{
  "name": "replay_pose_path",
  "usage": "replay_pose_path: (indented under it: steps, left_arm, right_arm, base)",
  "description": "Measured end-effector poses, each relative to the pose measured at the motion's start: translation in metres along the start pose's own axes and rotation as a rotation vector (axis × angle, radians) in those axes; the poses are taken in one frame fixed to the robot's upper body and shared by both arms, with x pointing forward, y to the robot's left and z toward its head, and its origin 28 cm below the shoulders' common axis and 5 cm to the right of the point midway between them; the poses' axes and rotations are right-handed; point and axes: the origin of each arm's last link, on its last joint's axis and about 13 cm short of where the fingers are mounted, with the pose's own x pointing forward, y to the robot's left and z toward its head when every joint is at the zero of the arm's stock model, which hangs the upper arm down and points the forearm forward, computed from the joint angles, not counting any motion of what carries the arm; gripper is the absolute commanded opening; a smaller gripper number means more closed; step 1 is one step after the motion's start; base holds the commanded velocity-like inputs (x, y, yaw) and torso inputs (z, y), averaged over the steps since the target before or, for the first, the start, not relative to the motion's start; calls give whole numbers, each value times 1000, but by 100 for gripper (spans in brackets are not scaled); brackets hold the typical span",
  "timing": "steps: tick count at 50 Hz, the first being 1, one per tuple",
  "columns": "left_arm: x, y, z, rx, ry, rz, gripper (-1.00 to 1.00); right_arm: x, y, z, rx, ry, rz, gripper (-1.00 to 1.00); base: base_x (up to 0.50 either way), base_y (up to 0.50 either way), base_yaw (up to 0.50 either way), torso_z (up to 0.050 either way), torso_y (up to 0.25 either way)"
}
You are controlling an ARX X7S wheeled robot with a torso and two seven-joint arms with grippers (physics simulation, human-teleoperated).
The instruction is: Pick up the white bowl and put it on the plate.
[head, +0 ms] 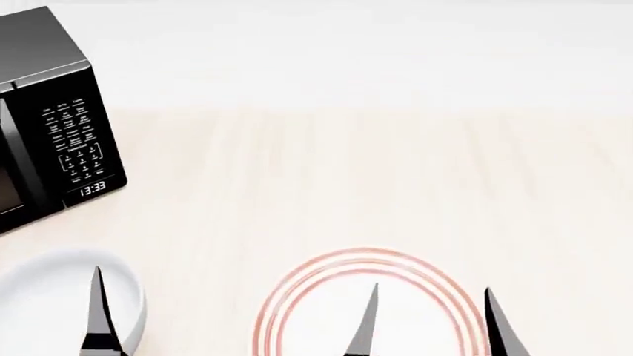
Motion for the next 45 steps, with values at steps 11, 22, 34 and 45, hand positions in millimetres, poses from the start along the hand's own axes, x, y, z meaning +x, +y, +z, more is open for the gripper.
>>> replay_pose_path:
  steps: [11, 22, 34, 45]
  left_arm:
    - [0, 0, 1, 16, 12, 2, 100]
    - [1, 4, 19, 47, 26, 9, 100]
    - [10, 23, 56, 148, 33, -6, 100]
    - [22, 49, 88, 288, 116, -79, 100]
  right_arm:
    - [0, 1, -2, -10, 7, 6, 100]
    - [-1, 1, -4, -16, 9, 7, 100]
    - [-1, 1, -4, -17, 12, 11, 100]
    - [-2, 2, -3, -15, 9, 14, 100]
  base:
    - [0, 0, 0, 0, 0]
    - [0, 0, 0, 0, 0]
    - [0, 0, 0, 0, 0]
    - [0, 0, 0, 0, 0]
